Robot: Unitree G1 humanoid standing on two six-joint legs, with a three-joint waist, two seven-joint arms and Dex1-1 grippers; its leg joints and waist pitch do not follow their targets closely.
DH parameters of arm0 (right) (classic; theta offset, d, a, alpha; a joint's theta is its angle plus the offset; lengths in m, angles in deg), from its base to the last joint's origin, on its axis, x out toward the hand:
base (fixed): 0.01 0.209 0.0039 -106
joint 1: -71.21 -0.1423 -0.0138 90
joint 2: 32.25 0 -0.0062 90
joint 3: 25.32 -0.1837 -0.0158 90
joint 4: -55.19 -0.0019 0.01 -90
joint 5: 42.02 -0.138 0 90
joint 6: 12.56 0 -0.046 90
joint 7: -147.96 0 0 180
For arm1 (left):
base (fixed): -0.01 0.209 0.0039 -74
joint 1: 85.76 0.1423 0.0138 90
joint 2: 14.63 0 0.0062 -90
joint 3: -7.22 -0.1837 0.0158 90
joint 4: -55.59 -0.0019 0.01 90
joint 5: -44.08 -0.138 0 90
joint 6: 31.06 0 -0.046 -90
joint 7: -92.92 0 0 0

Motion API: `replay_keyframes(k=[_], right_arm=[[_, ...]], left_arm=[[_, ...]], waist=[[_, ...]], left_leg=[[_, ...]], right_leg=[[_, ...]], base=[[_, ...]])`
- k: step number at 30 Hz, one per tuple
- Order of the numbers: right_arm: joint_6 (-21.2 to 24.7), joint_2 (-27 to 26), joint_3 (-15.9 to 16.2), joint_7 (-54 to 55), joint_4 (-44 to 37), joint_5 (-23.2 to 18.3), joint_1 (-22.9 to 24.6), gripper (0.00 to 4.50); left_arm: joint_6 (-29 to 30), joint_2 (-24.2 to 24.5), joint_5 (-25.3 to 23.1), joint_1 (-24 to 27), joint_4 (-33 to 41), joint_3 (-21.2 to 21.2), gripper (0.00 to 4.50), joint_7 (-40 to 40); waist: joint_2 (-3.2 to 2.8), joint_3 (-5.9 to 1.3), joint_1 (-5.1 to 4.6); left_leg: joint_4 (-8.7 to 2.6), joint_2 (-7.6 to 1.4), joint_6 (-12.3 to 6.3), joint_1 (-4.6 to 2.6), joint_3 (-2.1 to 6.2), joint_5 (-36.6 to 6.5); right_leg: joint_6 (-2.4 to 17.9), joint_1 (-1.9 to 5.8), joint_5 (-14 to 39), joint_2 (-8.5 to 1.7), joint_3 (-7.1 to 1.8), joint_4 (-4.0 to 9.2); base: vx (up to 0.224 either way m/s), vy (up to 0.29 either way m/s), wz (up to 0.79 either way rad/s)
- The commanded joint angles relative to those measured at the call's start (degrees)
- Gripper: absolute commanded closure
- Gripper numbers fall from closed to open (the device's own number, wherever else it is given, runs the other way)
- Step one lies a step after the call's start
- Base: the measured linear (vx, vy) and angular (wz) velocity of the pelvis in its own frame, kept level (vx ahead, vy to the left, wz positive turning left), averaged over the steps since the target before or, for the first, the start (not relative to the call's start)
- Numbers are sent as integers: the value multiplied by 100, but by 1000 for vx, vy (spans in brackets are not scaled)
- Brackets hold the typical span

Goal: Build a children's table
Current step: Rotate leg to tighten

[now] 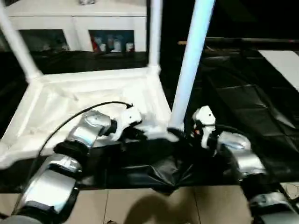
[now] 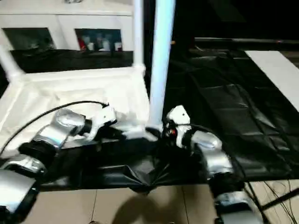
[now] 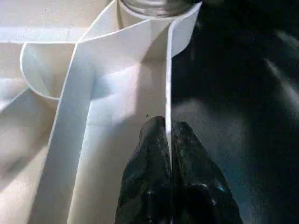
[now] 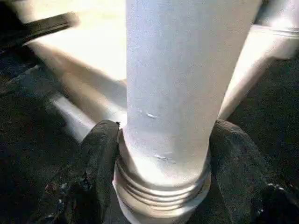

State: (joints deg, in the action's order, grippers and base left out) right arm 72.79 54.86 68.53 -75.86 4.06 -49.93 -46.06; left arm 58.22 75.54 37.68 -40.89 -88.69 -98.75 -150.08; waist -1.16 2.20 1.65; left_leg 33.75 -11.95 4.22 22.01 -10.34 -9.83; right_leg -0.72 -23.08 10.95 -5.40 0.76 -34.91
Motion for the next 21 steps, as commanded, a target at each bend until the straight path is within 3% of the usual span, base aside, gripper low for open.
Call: replay_keyframes(k=[1,7,11,12,16,18,21], right_arm=[[183,-265,-5,530,416,31,23,189],[91,-999,-26,2448,1231,481,-380,189],[-129,-1049,11,2260,1245,524,-417,189],[-207,-1039,1,2116,1194,491,-403,134],[-347,-937,-139,1417,966,198,-355,104],[-364,-724,-50,1088,847,201,-360,77],[-199,-190,78,123,371,79,-230,69]], left_arm=[[169,-202,103,29,32,83,450,433],[762,-852,-7,60,-33,195,450,1664],[867,-952,-55,110,4,196,450,1812],[868,-961,-61,121,16,203,450,1837],[867,-865,-72,237,240,96,450,1639],[894,-715,-95,280,368,70,450,1420],[745,-307,-95,351,573,-29,450,761]], waist=[[3,-299,-29],[36,-272,-132],[19,-281,-144],[39,-285,-146],[33,-309,-132],[35,-319,-126],[47,-328,-104]], left_leg=[[-471,-39,25,-95,2,-1913],[-482,-7,98,-111,19,-2204],[-482,-8,-29,-108,22,-2341],[-486,-8,-56,-92,22,-2308],[-486,-26,-199,-65,18,-2102],[-472,-26,-283,-59,-5,-1841],[-454,-24,-393,-39,-8,-1682]], right_leg=[[1271,201,1517,-134,-46,478],[1035,144,2252,-129,-35,554],[961,129,2261,-124,-40,599],[952,138,2219,-122,-38,600],[1034,177,1830,-129,-41,568],[1160,186,1483,-124,-39,546],[1191,240,1300,-114,-29,532]], base=[[0,0,0],[0,0,0],[0,0,0],[0,0,0],[0,0,0],[0,0,0],[0,0,0]])
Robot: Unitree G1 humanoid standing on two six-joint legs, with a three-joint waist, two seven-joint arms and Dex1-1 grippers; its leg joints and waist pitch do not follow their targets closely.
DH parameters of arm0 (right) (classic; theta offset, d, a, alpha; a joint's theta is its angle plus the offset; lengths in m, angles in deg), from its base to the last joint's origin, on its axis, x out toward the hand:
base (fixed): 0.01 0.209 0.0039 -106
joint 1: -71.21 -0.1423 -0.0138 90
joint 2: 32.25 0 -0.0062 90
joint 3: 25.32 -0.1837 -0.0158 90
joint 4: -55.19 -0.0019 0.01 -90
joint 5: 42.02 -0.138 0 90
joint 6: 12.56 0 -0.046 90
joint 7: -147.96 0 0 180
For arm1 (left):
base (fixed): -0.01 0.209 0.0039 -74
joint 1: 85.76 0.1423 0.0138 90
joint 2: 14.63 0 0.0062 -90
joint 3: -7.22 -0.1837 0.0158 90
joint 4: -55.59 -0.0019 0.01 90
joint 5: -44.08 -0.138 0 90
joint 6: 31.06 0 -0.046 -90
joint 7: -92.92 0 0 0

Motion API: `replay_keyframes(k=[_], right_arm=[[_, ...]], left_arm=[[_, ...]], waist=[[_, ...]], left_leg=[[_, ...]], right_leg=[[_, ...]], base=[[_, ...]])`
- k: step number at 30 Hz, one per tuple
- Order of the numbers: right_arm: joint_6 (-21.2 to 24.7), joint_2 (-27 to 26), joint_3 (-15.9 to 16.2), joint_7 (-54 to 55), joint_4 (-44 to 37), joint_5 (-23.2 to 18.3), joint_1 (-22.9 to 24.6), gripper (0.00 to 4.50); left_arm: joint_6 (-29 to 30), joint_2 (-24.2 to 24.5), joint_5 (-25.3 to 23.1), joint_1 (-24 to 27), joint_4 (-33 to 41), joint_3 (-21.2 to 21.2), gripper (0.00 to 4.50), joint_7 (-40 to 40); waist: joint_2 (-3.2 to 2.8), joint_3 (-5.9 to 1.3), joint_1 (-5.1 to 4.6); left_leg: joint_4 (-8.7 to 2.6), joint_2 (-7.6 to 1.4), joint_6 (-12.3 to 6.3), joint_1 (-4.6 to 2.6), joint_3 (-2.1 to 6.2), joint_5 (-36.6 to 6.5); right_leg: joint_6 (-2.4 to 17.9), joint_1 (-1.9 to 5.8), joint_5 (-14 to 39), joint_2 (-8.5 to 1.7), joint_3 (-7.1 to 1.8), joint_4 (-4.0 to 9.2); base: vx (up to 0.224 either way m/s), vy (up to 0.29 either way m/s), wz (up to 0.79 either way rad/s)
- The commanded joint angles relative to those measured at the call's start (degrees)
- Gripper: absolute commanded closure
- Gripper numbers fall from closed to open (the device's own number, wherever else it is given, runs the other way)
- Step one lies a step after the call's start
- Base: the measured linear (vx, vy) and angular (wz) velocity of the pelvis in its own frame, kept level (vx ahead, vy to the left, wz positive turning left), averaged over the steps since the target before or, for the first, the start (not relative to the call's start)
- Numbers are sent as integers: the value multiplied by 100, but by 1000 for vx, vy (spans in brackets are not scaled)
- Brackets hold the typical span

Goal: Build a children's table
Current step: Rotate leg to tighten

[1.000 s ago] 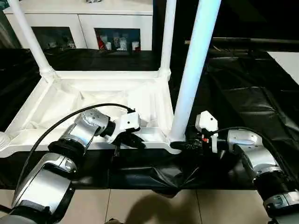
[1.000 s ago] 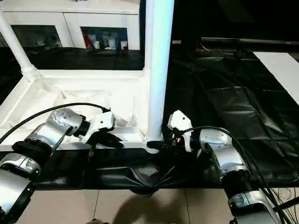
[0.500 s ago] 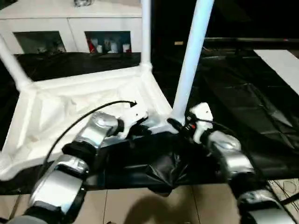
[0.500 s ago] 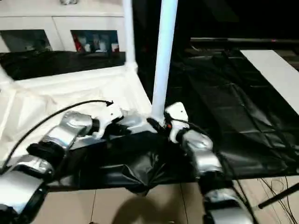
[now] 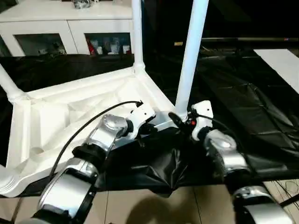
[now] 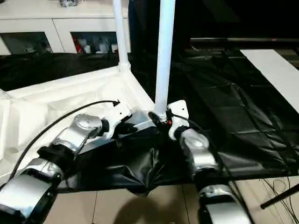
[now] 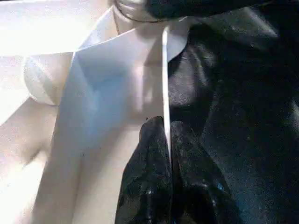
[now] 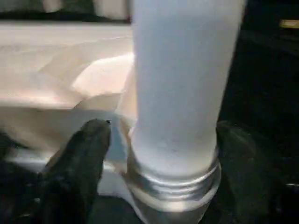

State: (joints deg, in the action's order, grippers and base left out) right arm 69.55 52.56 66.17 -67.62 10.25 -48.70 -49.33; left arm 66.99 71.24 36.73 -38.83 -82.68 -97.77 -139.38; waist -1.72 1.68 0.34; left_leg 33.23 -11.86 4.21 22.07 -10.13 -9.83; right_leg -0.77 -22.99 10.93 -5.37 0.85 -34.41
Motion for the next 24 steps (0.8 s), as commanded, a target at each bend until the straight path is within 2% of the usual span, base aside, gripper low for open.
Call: replay_keyframes(k=[1,2,5,6,7,8,9,10,12,13,14,15,16,18,20,24], right_arm=[[128,54,318,-729,-261,-49,102,43],[133,95,331,-821,-304,-66,119,43],[179,630,552,-1954,-711,-132,332,43],[179,635,554,-1965,-714,-132,333,43],[174,685,582,-2103,-732,-133,341,43],[164,712,603,-2186,-733,-130,338,43],[152,722,614,-2232,-721,-129,328,43],[118,729,642,-2317,-690,-122,304,43],[133,720,691,-2515,-695,-161,261,43],[149,717,698,-2560,-705,-174,253,43],[155,699,720,-2617,-694,-168,229,43],[156,680,735,-2655,-678,-160,208,43],[170,650,745,-2693,-669,-171,187,43],[215,607,783,-2778,-688,-217,152,43],[228,569,815,-2861,-672,-233,114,43],[220,504,855,-3004,-605,-231,63,43]], left_arm=[[-133,133,0,146,-25,-129,450,-325],[-129,165,2,150,-15,-135,450,-375],[-492,760,151,378,407,-322,450,-1636],[-492,768,153,382,415,-325,450,-1652],[-495,872,170,422,504,-359,450,-1838],[-505,949,169,445,556,-380,450,-1936],[-515,992,166,457,586,-389,450,-1987],[-487,1069,203,484,667,-389,450,-2124],[-347,1232,310,554,911,-358,450,-2355],[-310,1263,332,569,967,-353,450,-2394],[-303,1305,339,589,1014,-347,450,-2410],[-299,1334,340,602,1039,-343,450,-2413],[-275,1364,345,624,1068,-338,450,-2429],[-207,1447,347,687,1156,-336,450,-2468],[-177,1514,353,750,1229,-327,450,-2503],[-84,1650,364,874,1411,-286,450,-2517]], waist=[[93,-287,33],[90,-291,21],[130,-319,33],[120,-320,31],[77,-326,32],[75,-342,41],[101,-341,46],[100,-333,67],[124,-335,104],[117,-323,136],[129,-315,168],[117,-307,189],[160,-299,186],[152,-285,193],[175,-279,185],[197,-288,184]], left_leg=[[-387,-42,-444,-50,-39,-1588],[-383,-40,-458,-41,-43,-1497],[-360,-37,-576,-6,-28,-1107],[-360,-46,-610,8,-23,-1009],[-348,-62,-650,-25,-32,-901],[-315,-70,-689,-63,-54,-838],[-313,-68,-712,-53,-61,-767],[-312,-72,-752,-55,-70,-730],[-310,-91,-772,-79,-80,-745],[-317,-97,-758,-86,-87,-753],[-326,-109,-716,-101,-94,-809],[-331,-105,-666,-110,-101,-860],[-340,-107,-645,-102,-101,-892],[-359,-112,-533,-101,-88,-1025],[-365,-105,-477,-93,-82,-1017],[-339,-93,-531,-94,-91,-774]], right_leg=[[1237,217,1132,-127,-49,463],[1291,227,1003,-130,-48,449],[1388,295,511,-129,-35,382],[1429,312,332,-129,-34,354],[1551,278,62,-116,-30,325],[1705,265,-245,-98,-31,296],[1751,278,-391,-92,-28,280],[1810,273,-493,-96,-20,262],[1837,267,-446,-107,-22,255],[1832,257,-361,-106,-24,258],[1815,249,-252,-108,-30,262],[1795,236,-173,-105,-36,263],[1776,241,-114,-106,-34,266],[1696,239,154,-128,-45,271],[1658,244,207,-131,-49,273],[1704,254,-140,-123,-54,236]], base=[[0,0,0],[0,0,0],[0,0,0],[0,0,0],[0,0,0],[0,0,0],[0,0,0],[0,0,0],[0,0,0],[0,0,0],[0,0,0],[0,0,0],[0,0,0],[0,0,0],[0,0,0],[0,0,0]])
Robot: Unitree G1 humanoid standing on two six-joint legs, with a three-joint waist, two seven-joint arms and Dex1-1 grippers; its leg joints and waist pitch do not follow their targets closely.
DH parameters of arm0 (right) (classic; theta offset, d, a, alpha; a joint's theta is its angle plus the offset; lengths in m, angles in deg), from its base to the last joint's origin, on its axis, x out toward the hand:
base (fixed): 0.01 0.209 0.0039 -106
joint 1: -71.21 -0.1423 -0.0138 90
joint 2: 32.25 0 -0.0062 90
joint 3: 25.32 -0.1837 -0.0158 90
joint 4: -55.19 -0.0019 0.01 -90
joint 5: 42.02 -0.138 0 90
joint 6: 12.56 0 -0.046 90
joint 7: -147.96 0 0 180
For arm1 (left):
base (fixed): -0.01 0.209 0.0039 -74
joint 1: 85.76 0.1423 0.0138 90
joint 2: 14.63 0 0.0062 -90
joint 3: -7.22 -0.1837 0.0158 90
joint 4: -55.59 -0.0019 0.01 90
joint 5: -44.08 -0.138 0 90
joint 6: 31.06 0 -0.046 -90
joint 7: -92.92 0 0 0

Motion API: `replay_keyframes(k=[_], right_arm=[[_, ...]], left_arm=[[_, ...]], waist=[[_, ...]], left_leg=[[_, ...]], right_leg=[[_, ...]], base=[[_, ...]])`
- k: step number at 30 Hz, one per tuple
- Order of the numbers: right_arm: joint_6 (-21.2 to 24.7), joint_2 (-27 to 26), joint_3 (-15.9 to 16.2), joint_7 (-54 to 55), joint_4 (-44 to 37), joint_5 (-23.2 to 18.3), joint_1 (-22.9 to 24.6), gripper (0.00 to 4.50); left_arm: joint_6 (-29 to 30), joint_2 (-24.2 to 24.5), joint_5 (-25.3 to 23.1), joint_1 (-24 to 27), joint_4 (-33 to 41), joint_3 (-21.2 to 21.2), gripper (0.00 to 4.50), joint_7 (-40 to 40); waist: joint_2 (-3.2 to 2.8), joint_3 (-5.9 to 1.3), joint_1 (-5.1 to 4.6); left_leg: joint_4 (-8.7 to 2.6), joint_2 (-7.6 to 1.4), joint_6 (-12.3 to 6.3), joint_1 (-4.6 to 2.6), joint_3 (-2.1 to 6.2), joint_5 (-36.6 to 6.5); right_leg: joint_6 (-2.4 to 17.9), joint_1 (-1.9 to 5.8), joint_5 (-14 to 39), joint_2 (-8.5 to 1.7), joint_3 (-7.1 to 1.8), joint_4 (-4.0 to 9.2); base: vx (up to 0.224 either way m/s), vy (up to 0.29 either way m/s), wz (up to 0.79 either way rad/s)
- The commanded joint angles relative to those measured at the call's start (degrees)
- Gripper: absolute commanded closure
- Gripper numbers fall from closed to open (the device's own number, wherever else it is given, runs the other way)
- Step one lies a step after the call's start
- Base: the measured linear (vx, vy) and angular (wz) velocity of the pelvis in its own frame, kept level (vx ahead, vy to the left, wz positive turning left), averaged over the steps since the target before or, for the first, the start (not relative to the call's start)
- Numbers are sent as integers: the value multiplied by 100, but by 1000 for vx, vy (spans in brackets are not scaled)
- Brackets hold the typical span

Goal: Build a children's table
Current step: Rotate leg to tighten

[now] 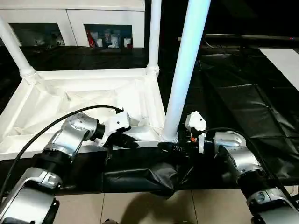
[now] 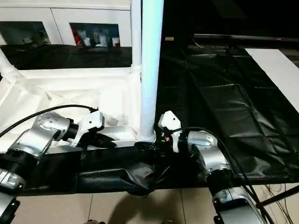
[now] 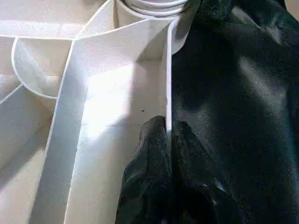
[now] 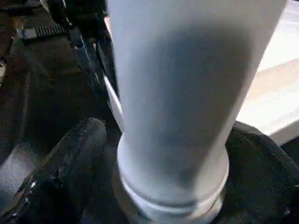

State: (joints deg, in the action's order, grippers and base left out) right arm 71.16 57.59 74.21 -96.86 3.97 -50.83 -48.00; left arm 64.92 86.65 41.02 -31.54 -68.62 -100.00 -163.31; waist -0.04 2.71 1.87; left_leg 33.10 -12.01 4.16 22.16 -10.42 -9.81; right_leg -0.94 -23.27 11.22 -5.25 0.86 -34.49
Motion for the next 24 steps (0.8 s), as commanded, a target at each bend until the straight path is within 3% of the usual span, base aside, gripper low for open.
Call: replay_keyframes(k=[1,3,4,6,7,11,13,14,22,24], right_arm=[[55,-2,59,-92,25,-12,-72,58],[80,-8,61,-147,46,-25,-78,68],[122,-30,38,-199,97,-56,-97,80],[142,-52,33,-230,151,-68,-114,86],[136,-54,45,-244,163,-61,-113,114],[94,-112,119,-264,296,36,-134,131],[83,-130,122,-265,329,53,-144,153],[75,-152,121,-248,366,64,-162,162],[-28,-380,73,24,644,121,-259,178],[-162,-546,-136,873,1003,212,-407,178]], left_arm=[[142,126,-60,157,27,-53,450,-117],[167,170,-46,175,68,-45,450,-130],[215,237,-31,206,139,-34,450,-147],[279,298,-16,249,221,-20,450,-162],[320,325,-1,279,279,-19,450,-162],[405,458,35,434,461,21,450,-140],[416,487,34,468,493,33,450,-120],[431,495,42,487,516,49,450,-97],[597,513,127,624,773,115,450,98],[691,371,110,546,692,166,450,401]], waist=[[33,-393,36],[43,-392,47],[77,-386,49],[57,-381,51],[72,-373,48],[122,-358,32],[103,-356,32],[131,-351,25],[163,-356,0],[160,-348,-22]], left_leg=[[-322,-78,-538,-103,-60,-732],[-314,-74,-576,-101,-65,-669],[-317,-77,-580,-100,-65,-696],[-321,-82,-560,-104,-62,-728],[-326,-84,-538,-103,-62,-771],[-334,-83,-451,-108,-65,-914],[-345,-88,-386,-120,-56,-994],[-356,-88,-348,-114,-52,-1030],[-364,-78,-248,-118,-38,-1095],[-378,-71,-159,-126,-29,-1197]], right_leg=[[1731,286,-220,-137,-56,236],[1757,288,-313,-134,-53,222],[1749,289,-221,-141,-52,225],[1747,286,-143,-143,-53,227],[1739,279,-50,-144,-53,232],[1674,260,210,-145,-66,249],[1631,252,351,-152,-72,254],[1604,256,400,-149,-71,261],[1590,245,361,-152,-80,247],[1572,237,516,-157,-83,260]], base=[[0,0,0],[0,0,0],[0,0,0],[0,0,0],[0,0,0],[0,0,0],[0,0,0],[0,0,0],[0,0,0],[0,0,0]])
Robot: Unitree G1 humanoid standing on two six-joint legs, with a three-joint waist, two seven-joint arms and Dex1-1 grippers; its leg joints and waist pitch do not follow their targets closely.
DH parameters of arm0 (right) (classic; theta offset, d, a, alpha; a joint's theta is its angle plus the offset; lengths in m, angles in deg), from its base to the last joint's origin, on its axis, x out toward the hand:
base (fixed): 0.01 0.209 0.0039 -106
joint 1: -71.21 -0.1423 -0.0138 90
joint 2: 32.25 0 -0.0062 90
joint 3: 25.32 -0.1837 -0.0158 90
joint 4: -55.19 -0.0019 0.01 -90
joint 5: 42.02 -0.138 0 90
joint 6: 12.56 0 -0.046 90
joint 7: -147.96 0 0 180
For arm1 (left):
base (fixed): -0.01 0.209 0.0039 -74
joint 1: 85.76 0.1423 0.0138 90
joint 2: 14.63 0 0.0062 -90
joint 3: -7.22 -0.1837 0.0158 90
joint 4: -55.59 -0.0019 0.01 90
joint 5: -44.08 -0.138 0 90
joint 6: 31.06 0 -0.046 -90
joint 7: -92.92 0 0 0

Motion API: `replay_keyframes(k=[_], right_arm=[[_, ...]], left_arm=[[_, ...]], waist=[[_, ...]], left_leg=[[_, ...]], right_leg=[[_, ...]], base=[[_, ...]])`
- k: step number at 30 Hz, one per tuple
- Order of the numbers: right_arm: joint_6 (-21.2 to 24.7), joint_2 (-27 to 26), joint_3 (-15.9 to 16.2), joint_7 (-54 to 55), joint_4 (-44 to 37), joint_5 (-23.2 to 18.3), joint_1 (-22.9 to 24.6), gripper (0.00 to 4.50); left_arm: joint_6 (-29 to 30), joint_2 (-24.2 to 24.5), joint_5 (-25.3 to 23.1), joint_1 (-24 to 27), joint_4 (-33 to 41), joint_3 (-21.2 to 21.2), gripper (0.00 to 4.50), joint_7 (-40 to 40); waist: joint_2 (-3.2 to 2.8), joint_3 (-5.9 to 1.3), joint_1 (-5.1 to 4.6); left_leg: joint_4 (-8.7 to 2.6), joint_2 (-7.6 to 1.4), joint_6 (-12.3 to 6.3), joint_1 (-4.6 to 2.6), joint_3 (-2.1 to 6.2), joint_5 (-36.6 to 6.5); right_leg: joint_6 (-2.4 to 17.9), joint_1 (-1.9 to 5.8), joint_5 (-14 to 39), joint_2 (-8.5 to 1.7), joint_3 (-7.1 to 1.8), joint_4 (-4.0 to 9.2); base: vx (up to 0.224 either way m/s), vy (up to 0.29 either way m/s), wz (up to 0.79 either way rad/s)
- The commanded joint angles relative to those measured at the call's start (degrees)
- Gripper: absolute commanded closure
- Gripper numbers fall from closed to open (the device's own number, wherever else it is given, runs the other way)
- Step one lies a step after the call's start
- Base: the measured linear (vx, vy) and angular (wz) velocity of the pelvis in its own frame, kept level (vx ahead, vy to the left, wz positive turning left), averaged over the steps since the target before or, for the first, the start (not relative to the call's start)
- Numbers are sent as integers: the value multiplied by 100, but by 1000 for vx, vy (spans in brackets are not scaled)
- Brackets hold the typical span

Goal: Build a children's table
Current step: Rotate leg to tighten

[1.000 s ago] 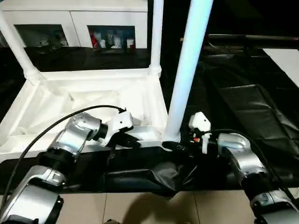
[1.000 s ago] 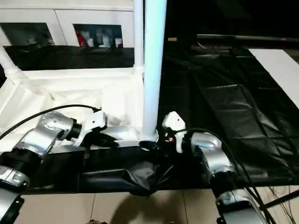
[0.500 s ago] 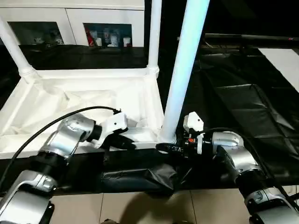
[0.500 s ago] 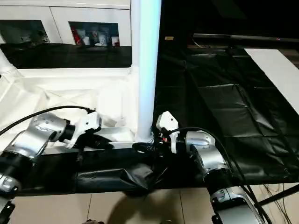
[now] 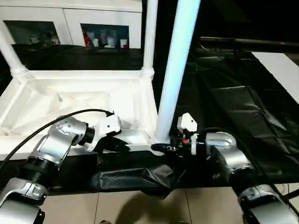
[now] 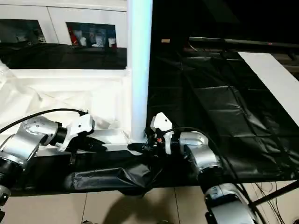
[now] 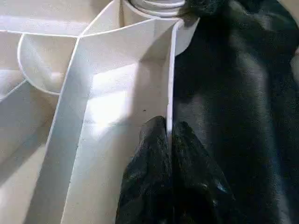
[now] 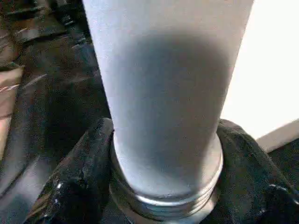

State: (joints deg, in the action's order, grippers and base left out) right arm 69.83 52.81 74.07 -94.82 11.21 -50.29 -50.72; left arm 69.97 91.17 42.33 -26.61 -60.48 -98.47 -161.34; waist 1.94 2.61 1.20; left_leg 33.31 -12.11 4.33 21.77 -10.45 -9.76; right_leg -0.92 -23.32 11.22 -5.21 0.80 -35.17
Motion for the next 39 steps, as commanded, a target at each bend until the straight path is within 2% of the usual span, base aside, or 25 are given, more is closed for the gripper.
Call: replay_keyframes(k=[1,4,6,7,8,9,10,12,14,16,18,21,22,23,24,26,29,30,31,34,39], right_arm=[[-37,-110,-179,886,355,168,-168,178],[-4,-305,-444,1798,663,137,-301,178],[23,-509,-684,2503,877,30,-386,178],[59,-629,-789,3014,1030,19,-446,178],[62,-810,-847,3862,1244,132,-527,178],[63,-834,-850,3970,1273,151,-538,178],[80,-968,-848,4460,1402,242,-594,178],[21,-1096,-826,4588,1463,266,-636,178],[-163,-1251,-760,4372,1475,268,-672,178],[-251,-1304,-730,4212,1456,265,-677,178],[-551,-1308,-692,3850,1373,305,-679,108],[-684,-1226,-762,3431,1268,178,-671,106],[-746,-1133,-755,3334,1230,182,-692,99],[-769,-972,-709,3243,1196,228,-735,81],[-760,-957,-706,3219,1189,226,-735,81],[-570,-671,-666,2605,1021,130,-715,60],[-517,-281,-527,1545,781,55,-580,60],[-519,-222,-513,1368,754,45,-556,60],[-516,-176,-498,1217,727,35,-535,60],[-582,-47,-429,765,663,45,-481,60],[-595,95,-288,132,453,-3,-366,60]], left_arm=[[208,-128,-47,17,-165,27,450,317],[327,-422,-93,-177,-407,145,450,843],[358,-720,-149,-376,-682,247,450,1393],[397,-907,-206,-495,-855,284,450,1771],[496,-1199,-284,-668,-1105,330,450,2327],[508,-1236,-293,-687,-1133,334,450,2394],[563,-1440,-334,-790,-1272,385,450,2819],[601,-1589,-300,-821,-1282,398,450,2940],[586,-1715,-299,-812,-1253,357,450,3005],[563,-1746,-302,-802,-1243,328,450,2985],[485,-1711,-359,-782,-1231,240,450,2844],[453,-1611,-376,-750,-1187,193,450,2651],[425,-1543,-392,-746,-1202,179,450,2561],[370,-1441,-409,-738,-1216,170,450,2449],[370,-1431,-409,-734,-1209,167,450,2434],[354,-1224,-382,-662,-1074,119,450,2094],[200,-899,-258,-517,-833,16,450,1355],[220,-838,-219,-486,-781,-1,450,1204],[141,-770,-182,-449,-731,-28,450,1031],[21,-545,-52,-364,-594,-100,450,535],[-2,-402,111,-363,-535,-47,450,193]], waist=[[-38,-335,30],[-44,-343,17],[-61,-346,24],[-79,-346,29],[-117,-347,63],[-105,-337,64],[-79,-344,72],[-74,-353,97],[-97,-363,107],[-91,-371,114],[-109,-373,115],[-102,-381,113],[-99,-380,96],[-102,-389,87],[-103,-382,84],[-112,-387,86],[-117,-398,90],[-116,-397,83],[-121,-399,94],[-143,-389,113],[-166,-376,160]], left_leg=[[-400,-59,-140,-90,-31,-1246],[-405,-52,-8,-115,-24,-1354],[-396,-50,8,-136,-35,-1352],[-394,-39,15,-125,-39,-1310],[-396,-41,66,-143,-36,-1337],[-402,-33,100,-144,-43,-1346],[-410,-25,137,-134,-33,-1423],[-402,-21,62,-106,-28,-1388],[-396,-16,-27,-93,-25,-1336],[-388,-12,-105,-83,-33,-1280],[-387,-19,-143,-83,-31,-1267],[-378,-22,-238,-57,-26,-1194],[-385,-20,-260,-38,-16,-1167],[-371,-24,-286,-55,-21,-1132],[-370,-27,-297,-57,-24,-1119],[-361,-21,-355,-46,-24,-1060],[-340,-34,-493,-52,-19,-1004],[-336,-37,-510,-36,-18,-961],[-331,-41,-531,-49,-22,-903],[-340,-57,-494,-75,-37,-961],[-362,-78,-353,-105,-52,-1206]], right_leg=[[1556,234,584,-158,-80,335],[1502,233,774,-158,-90,358],[1485,210,708,-149,-96,366],[1477,216,665,-143,-99,361],[1455,205,700,-150,-99,370],[1427,187,745,-138,-97,386],[1373,213,857,-138,-90,391],[1301,229,792,-149,-88,393],[1271,238,697,-145,-82,394],[1271,248,623,-141,-81,393],[1295,246,597,-144,-76,391],[1328,263,415,-141,-67,370],[1342,281,403,-142,-57,364],[1385,273,341,-137,-57,360],[1414,266,324,-138,-58,362],[1468,287,232,-141,-57,347],[1557,301,24,-143,-54,331],[1579,305,-31,-145,-55,315],[1634,297,-126,-139,-55,309],[1748,276,-131,-126,-47,300],[1717,255,132,-119,-43,310]], base=[[0,0,0],[0,0,0],[0,0,0],[0,0,0],[0,0,0],[0,0,0],[0,0,0],[0,0,0],[0,0,0],[0,0,0],[0,0,0],[0,0,0],[0,0,0],[0,0,0],[0,0,0],[0,0,0],[0,0,0],[0,0,0],[0,0,0],[0,0,0],[0,0,0]])
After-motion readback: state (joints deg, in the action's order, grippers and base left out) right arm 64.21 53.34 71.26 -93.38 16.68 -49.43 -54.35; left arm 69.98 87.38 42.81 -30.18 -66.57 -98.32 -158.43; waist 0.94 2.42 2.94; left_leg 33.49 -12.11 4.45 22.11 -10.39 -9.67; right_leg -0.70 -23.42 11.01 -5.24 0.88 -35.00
